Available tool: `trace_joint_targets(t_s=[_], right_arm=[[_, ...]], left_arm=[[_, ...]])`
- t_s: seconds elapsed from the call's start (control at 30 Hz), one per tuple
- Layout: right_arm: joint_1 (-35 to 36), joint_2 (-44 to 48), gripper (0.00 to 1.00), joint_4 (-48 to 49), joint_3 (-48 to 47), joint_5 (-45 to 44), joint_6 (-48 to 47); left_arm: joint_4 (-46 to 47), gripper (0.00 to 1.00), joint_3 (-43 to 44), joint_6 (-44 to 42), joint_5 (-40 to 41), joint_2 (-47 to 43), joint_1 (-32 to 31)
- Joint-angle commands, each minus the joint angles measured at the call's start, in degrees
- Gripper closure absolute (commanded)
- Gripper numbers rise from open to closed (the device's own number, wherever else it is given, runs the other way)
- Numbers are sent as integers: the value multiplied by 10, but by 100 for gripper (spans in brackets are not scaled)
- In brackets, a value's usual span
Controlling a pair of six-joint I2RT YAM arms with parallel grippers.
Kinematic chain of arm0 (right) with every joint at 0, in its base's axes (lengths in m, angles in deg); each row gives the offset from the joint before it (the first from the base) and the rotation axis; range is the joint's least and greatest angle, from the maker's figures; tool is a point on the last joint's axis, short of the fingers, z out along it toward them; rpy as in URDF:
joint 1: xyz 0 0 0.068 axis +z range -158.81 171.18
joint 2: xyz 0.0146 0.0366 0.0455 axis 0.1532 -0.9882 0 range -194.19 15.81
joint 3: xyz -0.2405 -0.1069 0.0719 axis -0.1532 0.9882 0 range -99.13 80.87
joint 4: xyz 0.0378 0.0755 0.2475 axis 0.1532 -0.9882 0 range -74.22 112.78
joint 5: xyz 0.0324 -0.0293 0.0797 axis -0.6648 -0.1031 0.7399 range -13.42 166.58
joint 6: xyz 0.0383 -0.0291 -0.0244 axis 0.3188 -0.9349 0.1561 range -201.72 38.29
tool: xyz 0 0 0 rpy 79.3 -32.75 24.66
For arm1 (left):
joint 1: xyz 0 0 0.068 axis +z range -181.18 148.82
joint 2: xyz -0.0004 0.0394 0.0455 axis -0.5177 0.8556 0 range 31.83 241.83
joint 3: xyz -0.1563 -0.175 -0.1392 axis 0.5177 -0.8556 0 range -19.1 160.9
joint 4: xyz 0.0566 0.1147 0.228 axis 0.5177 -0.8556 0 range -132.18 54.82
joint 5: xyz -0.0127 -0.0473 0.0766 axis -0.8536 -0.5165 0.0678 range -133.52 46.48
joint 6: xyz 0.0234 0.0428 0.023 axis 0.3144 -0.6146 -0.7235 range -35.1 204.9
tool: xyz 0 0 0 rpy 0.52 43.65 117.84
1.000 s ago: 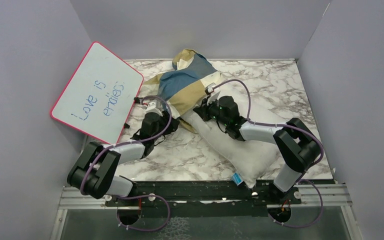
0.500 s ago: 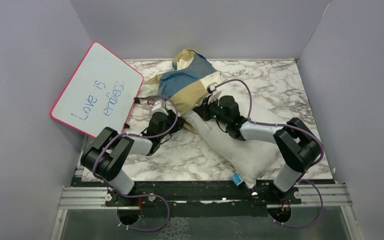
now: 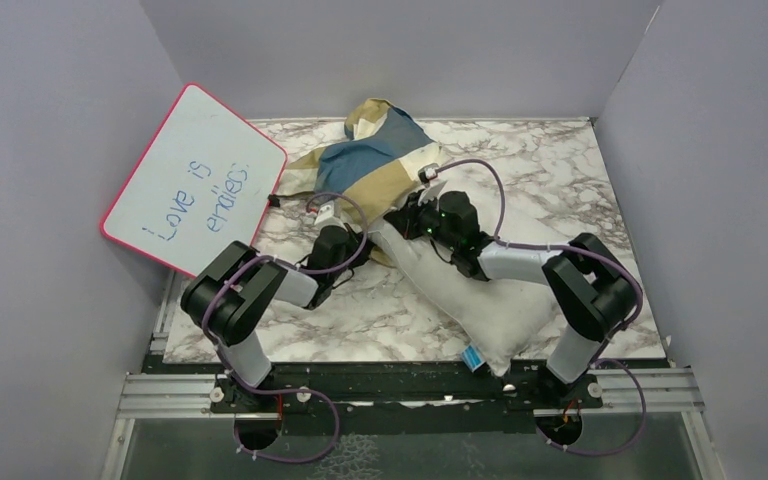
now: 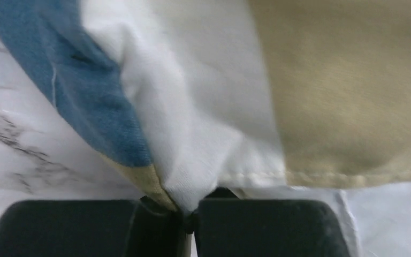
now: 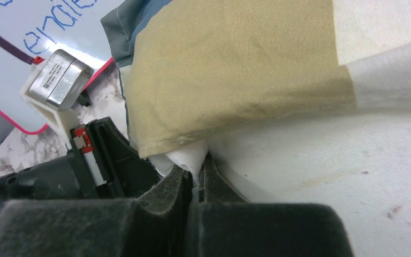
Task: Put the pillow into the pillowcase
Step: Stuff the pillow into the pillowcase.
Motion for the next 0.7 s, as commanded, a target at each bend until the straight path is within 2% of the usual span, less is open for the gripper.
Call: trace_joint_targets(t_s=[0.0,0.13,0.27,0.47,0.67], right_arm=[[-9,-43,100,42,3,-30,62],[-19,-60,99,99,-17,-58,103],[-22,-64,100,141,-35,-67,117],[-22,-58,99,218,31,-39,110],[-22,-57,100,248,95,-20,86]], left_arm=[[22,100,-18,-56,5,-60,-49],[22,100,-61,-90,53,-132,-130],[37,100,-82,-78,99,-118,-195],[79,100,-82,-61,108,-48,-228],[76,100,-78,-101,85,-56,-243]])
